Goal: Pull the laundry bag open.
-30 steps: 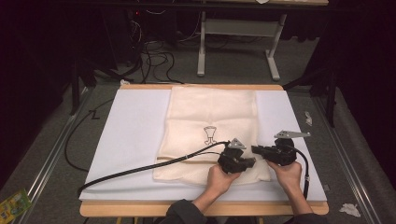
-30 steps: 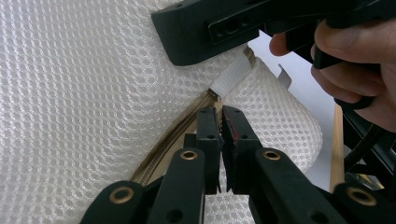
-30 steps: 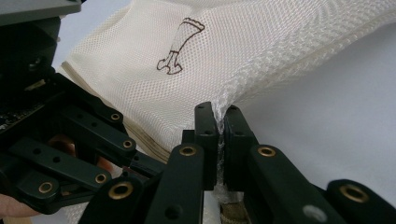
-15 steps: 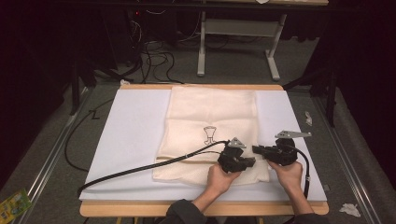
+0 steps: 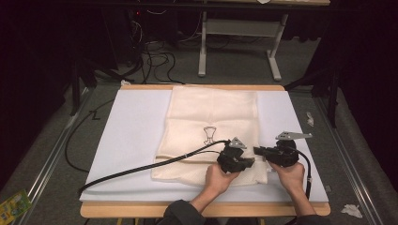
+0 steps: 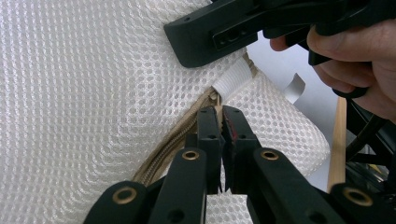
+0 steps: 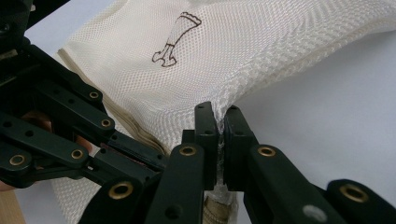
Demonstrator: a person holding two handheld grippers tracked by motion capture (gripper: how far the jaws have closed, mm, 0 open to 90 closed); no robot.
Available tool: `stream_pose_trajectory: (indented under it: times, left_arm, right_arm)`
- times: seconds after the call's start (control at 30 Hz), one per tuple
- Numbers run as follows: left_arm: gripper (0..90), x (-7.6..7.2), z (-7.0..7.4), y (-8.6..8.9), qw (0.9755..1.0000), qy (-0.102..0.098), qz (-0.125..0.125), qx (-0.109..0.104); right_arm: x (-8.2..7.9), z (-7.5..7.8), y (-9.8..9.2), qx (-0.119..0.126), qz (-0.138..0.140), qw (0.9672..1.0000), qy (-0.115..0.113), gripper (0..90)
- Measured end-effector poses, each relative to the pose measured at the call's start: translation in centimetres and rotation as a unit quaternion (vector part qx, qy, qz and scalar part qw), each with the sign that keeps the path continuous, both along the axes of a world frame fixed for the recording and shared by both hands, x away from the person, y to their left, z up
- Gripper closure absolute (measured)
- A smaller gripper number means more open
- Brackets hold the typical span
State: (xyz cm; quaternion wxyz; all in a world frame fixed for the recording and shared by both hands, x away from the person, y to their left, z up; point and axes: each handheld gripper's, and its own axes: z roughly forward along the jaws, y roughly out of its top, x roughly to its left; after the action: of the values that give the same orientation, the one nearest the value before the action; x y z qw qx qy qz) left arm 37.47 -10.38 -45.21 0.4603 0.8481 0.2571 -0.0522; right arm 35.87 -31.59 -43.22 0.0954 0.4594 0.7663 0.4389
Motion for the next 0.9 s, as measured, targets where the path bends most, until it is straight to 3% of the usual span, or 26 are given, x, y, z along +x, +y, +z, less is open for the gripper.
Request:
stream_pose_trajectory:
  times: [0.17,0.27,0.53,0.9]
  left_arm:
    - [87.0,-0.14,-0.01,0.04,1.0000,-0.007,0.002,0.005]
    - [87.0,-0.35,0.11,0.11,0.9997,-0.023,0.006,0.003]
    - [87.1,-0.18,-0.03,0.06,0.9999,-0.008,0.000,0.008]
    - [87.2,-0.17,0.38,0.25,0.9997,-0.012,0.007,0.022]
  right_arm:
    - [-0.13,0.05,0.19,-0.006,0.001,1.0000,-0.006,87.9]
    - [-0.18,0.06,0.17,-0.006,0.000,1.0000,-0.003,87.9]
    - [-0.23,-0.07,-0.03,-0.002,0.001,1.0000,-0.003,87.9]
    - [-0.26,-0.02,0.20,-0.006,0.006,1.0000,-0.003,88.1]
